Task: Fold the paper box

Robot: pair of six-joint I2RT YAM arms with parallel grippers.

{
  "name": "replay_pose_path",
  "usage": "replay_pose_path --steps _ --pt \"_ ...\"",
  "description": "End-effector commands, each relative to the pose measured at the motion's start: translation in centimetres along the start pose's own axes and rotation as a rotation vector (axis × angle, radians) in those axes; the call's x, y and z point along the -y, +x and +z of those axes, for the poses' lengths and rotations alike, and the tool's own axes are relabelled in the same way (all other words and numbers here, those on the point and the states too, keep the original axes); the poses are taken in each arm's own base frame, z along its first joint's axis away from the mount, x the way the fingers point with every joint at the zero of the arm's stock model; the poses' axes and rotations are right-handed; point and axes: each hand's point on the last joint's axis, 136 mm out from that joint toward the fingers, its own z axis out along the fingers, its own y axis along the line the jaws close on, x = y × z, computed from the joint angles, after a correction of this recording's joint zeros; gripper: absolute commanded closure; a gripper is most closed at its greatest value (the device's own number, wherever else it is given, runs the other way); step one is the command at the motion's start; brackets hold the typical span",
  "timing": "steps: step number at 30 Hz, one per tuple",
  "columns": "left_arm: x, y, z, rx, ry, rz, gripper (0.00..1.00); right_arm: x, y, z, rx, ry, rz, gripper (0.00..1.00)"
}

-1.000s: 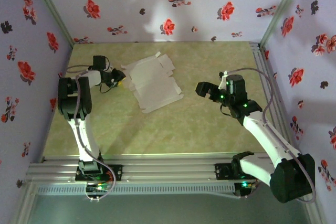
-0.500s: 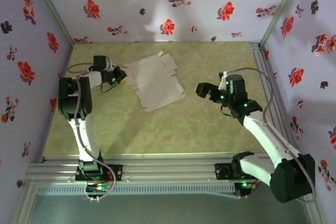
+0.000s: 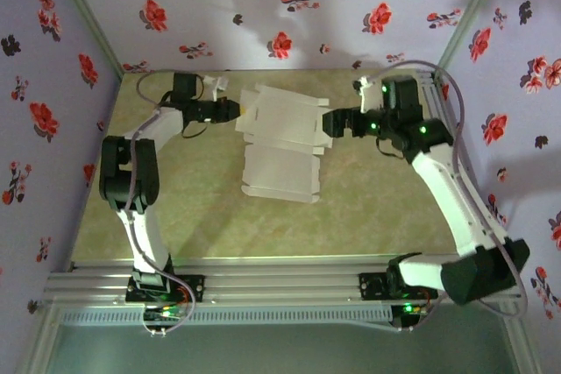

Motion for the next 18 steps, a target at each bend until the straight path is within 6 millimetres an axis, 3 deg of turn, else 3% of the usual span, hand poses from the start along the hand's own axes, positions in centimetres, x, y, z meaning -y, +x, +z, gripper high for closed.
replay_pose_path --steps 1,7,18 --pt "6.0 0.7 -0.4 -0.072 0.170 0.202 0.93 -1.2 1.4 0.0 -0.168 -0.059 -0.095 0.02" --pt "9.4 2.6 -0.5 -0.149 0.316 0.254 0.93 -0.9 0.0 0.3 -0.205 -0.038 -0.174 0.03" --pt "11.9 5.6 -0.7 -0.269 0.428 0.305 0.96 -1.2 0.6 4.4 -0.275 -0.177 -0.148 0.07"
